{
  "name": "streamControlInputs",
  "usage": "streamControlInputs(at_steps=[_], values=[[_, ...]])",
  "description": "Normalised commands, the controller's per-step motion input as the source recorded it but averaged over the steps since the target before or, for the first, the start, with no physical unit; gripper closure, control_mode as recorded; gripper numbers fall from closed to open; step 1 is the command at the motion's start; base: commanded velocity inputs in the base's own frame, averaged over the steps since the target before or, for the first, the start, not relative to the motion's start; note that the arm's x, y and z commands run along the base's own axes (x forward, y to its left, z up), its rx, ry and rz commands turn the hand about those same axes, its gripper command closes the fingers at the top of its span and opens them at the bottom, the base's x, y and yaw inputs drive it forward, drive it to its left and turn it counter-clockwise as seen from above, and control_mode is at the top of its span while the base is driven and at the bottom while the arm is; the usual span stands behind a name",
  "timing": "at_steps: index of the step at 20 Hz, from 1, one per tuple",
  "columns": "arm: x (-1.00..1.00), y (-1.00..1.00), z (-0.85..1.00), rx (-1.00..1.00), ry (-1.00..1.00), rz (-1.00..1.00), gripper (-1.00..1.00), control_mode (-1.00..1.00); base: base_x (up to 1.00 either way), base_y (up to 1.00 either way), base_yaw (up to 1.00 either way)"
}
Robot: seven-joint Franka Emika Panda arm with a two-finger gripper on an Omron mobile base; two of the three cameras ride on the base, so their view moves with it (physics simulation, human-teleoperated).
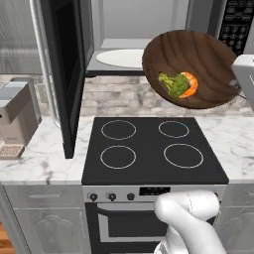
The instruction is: Place the bowl containing the broccoli and shrimp in the microwave. Close the microwave door and press the start button to microwave the meal.
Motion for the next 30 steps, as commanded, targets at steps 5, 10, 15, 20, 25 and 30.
streamControlInputs(at_steps=[5,10,15,20,25,30], values=[[0.02,0.00,0.07,0.18,-0.01,-0.11,1.00,-1.00,0.00,0.00,0.00],[0.26,0.00,0.05,0.00,0.10,-0.11,1.00,-1.00,0.00,0.00,0.00],[0.35,0.00,0.18,0.00,0.17,-0.06,1.00,-1.00,0.00,0.00,0.00],[0.41,0.00,0.27,0.00,0.16,-0.01,1.00,-1.00,0.00,0.00,0.00],[0.32,0.00,0.20,0.00,0.11,-0.01,1.00,-1.00,0.00,0.00,0.00],[0.26,0.00,0.12,0.00,0.08,-0.02,1.00,-1.00,0.00,0.00,0.00]])
